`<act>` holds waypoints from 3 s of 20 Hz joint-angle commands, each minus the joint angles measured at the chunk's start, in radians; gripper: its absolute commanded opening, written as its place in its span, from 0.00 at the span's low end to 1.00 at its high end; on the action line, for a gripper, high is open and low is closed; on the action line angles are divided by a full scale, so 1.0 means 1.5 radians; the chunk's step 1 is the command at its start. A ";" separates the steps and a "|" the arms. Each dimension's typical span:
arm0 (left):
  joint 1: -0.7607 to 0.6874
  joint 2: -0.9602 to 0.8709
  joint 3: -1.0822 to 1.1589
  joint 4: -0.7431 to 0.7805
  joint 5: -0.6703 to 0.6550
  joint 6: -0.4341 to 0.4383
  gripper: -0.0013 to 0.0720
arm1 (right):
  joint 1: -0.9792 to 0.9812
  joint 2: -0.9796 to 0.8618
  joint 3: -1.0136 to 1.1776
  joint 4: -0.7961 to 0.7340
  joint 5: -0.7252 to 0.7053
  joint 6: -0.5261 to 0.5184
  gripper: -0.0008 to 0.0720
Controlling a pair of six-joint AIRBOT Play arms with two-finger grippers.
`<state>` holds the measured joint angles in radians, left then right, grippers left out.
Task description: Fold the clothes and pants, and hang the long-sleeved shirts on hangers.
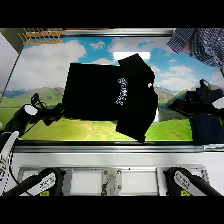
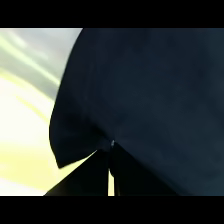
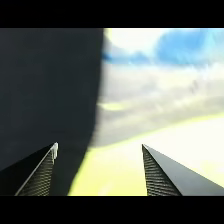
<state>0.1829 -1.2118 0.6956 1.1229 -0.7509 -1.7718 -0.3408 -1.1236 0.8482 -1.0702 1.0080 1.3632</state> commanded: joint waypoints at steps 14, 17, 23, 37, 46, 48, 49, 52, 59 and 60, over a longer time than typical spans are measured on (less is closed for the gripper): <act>0.023 0.053 -0.036 0.024 0.013 0.020 0.03 | 0.201 -0.249 -0.007 0.154 -0.010 -0.079 0.80; 0.023 0.053 -0.036 0.024 0.013 0.020 0.03 | 0.209 -0.247 -0.007 0.153 -0.005 -0.082 0.22; 0.023 0.088 0.079 0.024 -0.025 0.049 0.03 | 0.190 -0.121 0.077 0.086 -0.005 -0.081 0.03; 0.023 0.511 0.532 0.025 0.008 0.055 0.03 | 0.127 0.360 0.490 0.056 -0.143 -0.078 0.03; 0.023 0.424 0.532 0.023 -0.133 0.054 0.03 | 0.128 0.305 0.490 -0.022 0.097 0.084 0.03; 0.022 0.332 0.532 0.022 -0.211 0.054 0.03 | 0.128 0.233 0.489 -0.022 0.178 0.092 0.03; 0.020 0.276 0.532 0.020 -0.248 0.055 0.03 | 0.129 0.187 0.489 -0.022 0.212 0.092 0.03; -0.012 0.091 0.532 0.020 -0.303 0.072 0.03 | 0.134 0.040 0.489 -0.023 0.267 0.092 0.03; -0.086 -0.284 0.560 0.018 -0.144 0.082 0.03 | 0.151 -0.334 0.519 -0.025 0.173 0.070 0.03; -0.089 -0.318 0.587 0.018 -0.136 0.082 0.03 | 0.151 -0.371 0.537 -0.025 0.154 0.069 0.03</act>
<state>0.0753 -1.5108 1.5230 1.1526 -1.0416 -1.6520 -0.1188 -1.4879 1.6112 -1.1088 1.3087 1.4811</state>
